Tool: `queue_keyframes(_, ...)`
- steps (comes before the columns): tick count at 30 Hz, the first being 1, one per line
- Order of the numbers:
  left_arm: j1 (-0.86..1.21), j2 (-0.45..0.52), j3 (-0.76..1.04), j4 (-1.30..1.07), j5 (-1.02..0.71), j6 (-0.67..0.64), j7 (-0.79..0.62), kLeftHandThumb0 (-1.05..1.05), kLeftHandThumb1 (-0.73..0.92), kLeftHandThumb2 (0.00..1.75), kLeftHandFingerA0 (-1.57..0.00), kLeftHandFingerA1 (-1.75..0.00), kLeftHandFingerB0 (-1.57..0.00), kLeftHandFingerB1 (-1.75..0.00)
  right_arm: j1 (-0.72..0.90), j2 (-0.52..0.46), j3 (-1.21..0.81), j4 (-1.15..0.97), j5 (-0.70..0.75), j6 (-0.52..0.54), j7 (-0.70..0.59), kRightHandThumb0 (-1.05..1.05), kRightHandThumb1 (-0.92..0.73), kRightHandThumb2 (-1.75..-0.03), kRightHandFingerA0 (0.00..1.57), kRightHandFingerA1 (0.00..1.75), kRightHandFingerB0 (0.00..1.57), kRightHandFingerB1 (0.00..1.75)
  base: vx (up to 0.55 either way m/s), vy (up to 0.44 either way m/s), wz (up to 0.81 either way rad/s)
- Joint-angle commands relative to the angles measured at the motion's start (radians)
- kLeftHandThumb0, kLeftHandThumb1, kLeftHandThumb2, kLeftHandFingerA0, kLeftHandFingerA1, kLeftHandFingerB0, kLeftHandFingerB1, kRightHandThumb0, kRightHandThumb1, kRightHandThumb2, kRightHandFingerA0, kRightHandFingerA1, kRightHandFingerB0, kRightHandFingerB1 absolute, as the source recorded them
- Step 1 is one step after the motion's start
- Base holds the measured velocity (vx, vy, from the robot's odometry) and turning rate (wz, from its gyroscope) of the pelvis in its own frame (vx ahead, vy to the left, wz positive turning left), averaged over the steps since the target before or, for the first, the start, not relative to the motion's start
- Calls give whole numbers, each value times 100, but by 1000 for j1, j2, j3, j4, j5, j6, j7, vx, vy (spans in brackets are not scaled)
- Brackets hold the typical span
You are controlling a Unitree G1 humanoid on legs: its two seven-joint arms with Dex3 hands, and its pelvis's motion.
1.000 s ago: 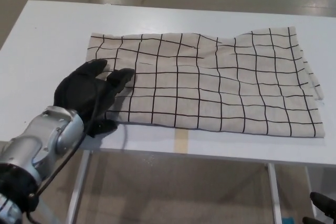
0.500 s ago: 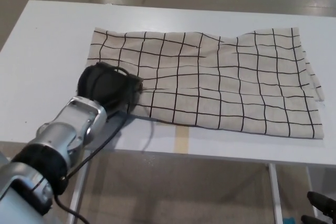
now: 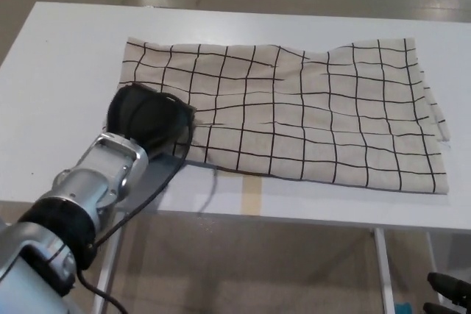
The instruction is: Use the left hand to fold a white towel with checkered patterns in half.
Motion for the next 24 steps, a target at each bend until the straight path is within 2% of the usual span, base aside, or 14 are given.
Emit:
queue_keyframes(1,-14,100,56,-1,-44,-67,-22,-37,44,72,-84,-132,-77,-59,9,-6,6,-3,-21,-4,-5,-28,-66,-60,60,56,71,55,0,0,0)
queue_keyframes(2,-33,123,72,10,-53,-77,-22,-25,50,56,-68,-149,-80,-47,10,-4,7,-5,-19,-5,-5,-28,-66,-60,61,56,71,55,0,0,0)
queue_keyframes(6,-82,184,119,31,-70,-117,-12,-25,51,56,-66,-153,-85,-48,10,-4,4,-3,-14,-7,0,-28,-66,-60,62,56,72,55,0,0,0)
queue_keyframes(7,-106,211,130,41,-72,-127,-9,-37,46,58,-72,-146,-90,-89,8,-6,3,-3,-16,-2,-1,-28,-66,-60,65,56,74,55,0,0,0)
queue_keyframes(8,-125,230,136,50,-69,-134,-10,-35,48,54,-66,-151,-72,-128,6,-7,3,-4,-20,3,-4,-28,-66,-60,68,59,76,55,0,0,0)
queue_keyframes(10,-139,241,138,58,-64,-137,-14,-35,48,54,-66,-151,-72,-128,5,-7,3,-5,-23,7,-7,-28,-66,-60,68,59,76,55,0,0,0)
queue_keyframes(11,-150,254,146,45,-69,-146,-34,-22,55,55,-61,-158,-67,-134,4,-5,1,0,-16,0,-4,-29,-67,-60,70,60,76,54,0,0,0)
queue_keyframes(12,-170,274,157,38,-74,-155,-37,-34,50,52,-68,-153,-75,-123,5,-6,0,2,-22,3,-8,-30,-67,-60,74,63,76,54,0,0,0)
queue_keyframes(13,-196,282,152,41,-58,-135,-34,-22,55,54,-62,-159,-86,-46,9,-7,3,-8,-47,18,-26,-32,-66,-60,82,67,76,54,0,0,0)
queue_keyframes(16,-209,282,148,43,-46,-126,-26,-22,55,55,-62,-158,-84,-46,12,-7,4,-13,-60,25,-35,-32,-66,-60,82,68,76,54,0,0,0)
queue_keyframes(17,-215,287,148,30,-43,-131,-23,-20,56,55,-65,-157,-88,-48,19,-5,4,-22,-63,34,-37,-32,-66,-59,83,68,76,54,0,0,0)
queue_keyframes(21,-242,283,147,-5,-48,-177,-30,-22,54,58,-73,-149,-75,-46,34,-4,7,-40,-69,62,-40,-34,-65,-60,83,68,76,54,0,0,0)
queue_keyframes(22,-248,269,140,-16,-37,-173,-12,-23,56,59,-75,-149,-55,-41,37,-2,7,-47,-64,72,-38,-34,-66,-60,83,69,76,53,0,0,0)
queue_keyframes(24,-254,260,118,-38,-5,-157,4,-22,58,60,-77,-148,-57,-42,40,2,8,-55,-62,79,-38,-34,-66,-60,83,69,76,53,0,0,0)
